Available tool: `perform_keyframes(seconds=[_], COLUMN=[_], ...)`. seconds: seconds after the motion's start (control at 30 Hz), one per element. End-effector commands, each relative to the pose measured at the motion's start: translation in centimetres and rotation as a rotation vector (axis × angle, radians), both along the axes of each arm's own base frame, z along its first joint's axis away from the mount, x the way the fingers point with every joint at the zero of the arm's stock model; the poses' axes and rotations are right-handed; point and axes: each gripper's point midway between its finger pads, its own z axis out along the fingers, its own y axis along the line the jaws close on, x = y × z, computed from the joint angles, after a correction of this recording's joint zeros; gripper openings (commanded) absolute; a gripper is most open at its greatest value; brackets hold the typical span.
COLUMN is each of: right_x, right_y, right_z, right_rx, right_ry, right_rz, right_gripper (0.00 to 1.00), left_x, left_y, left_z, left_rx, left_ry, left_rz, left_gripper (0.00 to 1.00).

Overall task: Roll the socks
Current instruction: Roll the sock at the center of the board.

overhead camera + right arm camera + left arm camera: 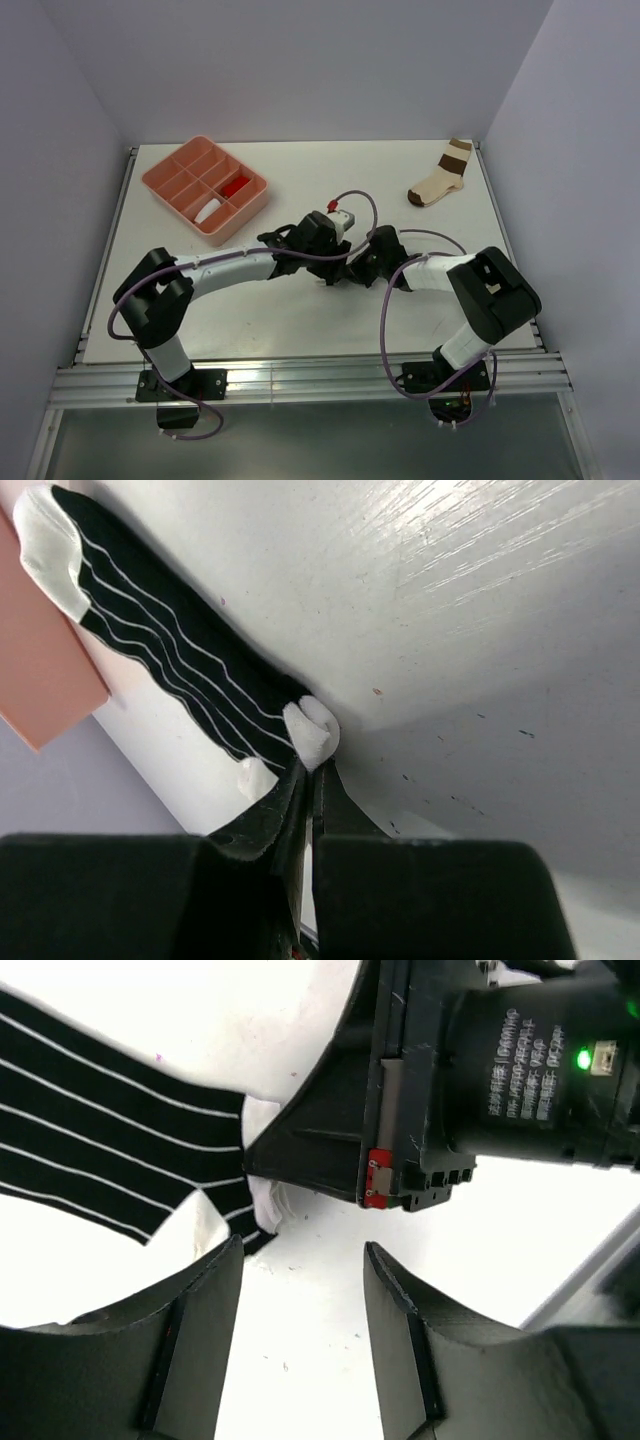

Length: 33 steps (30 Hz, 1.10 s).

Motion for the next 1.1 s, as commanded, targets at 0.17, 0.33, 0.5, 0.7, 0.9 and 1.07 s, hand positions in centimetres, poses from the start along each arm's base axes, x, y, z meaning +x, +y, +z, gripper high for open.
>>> perform_keyframes(seconds=[0.17, 0.33, 0.5, 0.7, 0.9, 1.07], right_x=[0.2, 0.1, 0.0, -0.4, -0.3, -0.3], right_y=[0.1, 0.4, 0.7, 0.9, 1.0, 1.2], right_z=[0.0, 0.0, 0.2, -0.1, 0.0, -0.1], right_rx=[-0.004, -0.003, -0.010, 0.012, 0.014, 0.034], right_ry=[0.080, 0.131, 0.162, 0.180, 0.180, 0.190], right_rz=[0.036, 0.073, 0.114, 0.119, 0.122, 0.118], right_gripper=[0.00, 0.00, 0.00, 0.00, 0.00, 0.00], left_x=[-0.7, -1.0, -0.5, 0.5, 0.1, -0.6], left_y=[0.2, -0.2, -0.7, -0.4, -0.3, -0.4], left_z=[-0.8, -1.6, -2.1, -1.1, -2.6, -4.0], left_rx=[0.083, 0.081, 0.138, 0.201, 0.254, 0.279], left_ry=[-0.267, -0.325, -0.405, -0.522, -0.505, -0.472], left_rz=[-0.076, -0.106, -0.088, -0.061, -0.098, -0.120], left_gripper=[0.55, 0.55, 0.53, 0.53, 0.57, 0.57])
